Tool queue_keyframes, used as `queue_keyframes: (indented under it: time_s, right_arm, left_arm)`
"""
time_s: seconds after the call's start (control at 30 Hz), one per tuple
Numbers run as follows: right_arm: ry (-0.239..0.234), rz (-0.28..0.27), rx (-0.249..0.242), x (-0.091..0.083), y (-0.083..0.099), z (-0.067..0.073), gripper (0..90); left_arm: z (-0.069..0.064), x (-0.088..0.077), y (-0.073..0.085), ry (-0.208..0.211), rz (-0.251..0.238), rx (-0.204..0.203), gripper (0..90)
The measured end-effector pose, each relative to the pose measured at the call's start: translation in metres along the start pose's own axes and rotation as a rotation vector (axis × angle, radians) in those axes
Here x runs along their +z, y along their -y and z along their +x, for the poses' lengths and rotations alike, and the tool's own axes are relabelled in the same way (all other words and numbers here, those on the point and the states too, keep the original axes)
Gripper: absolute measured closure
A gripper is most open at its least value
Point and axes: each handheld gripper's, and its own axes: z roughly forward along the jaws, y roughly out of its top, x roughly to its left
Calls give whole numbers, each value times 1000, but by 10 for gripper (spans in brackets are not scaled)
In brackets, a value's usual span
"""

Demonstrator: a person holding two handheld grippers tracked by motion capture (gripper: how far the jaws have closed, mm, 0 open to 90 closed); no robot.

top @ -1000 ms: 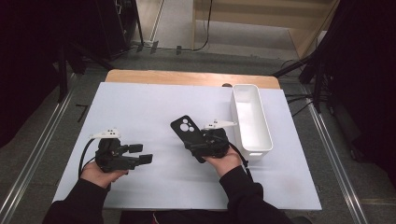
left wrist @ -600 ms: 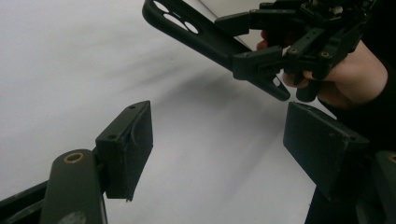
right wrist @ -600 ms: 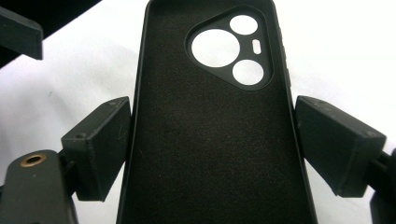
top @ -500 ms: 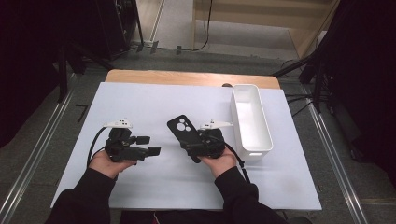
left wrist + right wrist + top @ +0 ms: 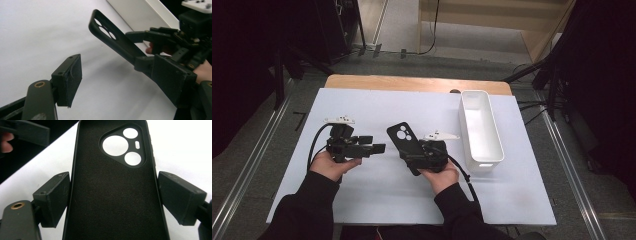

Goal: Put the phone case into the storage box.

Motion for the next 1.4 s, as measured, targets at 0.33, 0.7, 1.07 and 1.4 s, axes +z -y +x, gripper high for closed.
queue_keyframes:
  time_s: [0.33,0.7,1.07,1.4]
  right_arm:
    - [-14,-28,27,6,9,8,125]
    - [-7,-62,35,12,15,14,125]
    - [1,-104,43,13,20,19,125]
    - [-18,-137,65,15,20,24,125]
  left_arm:
    - [-3,10,-13,-56,25,0,246]
    - [-5,21,-26,-113,33,-20,245]
    - [-3,31,-33,-131,34,-48,277]
    - [0,36,-36,-129,29,-122,351]
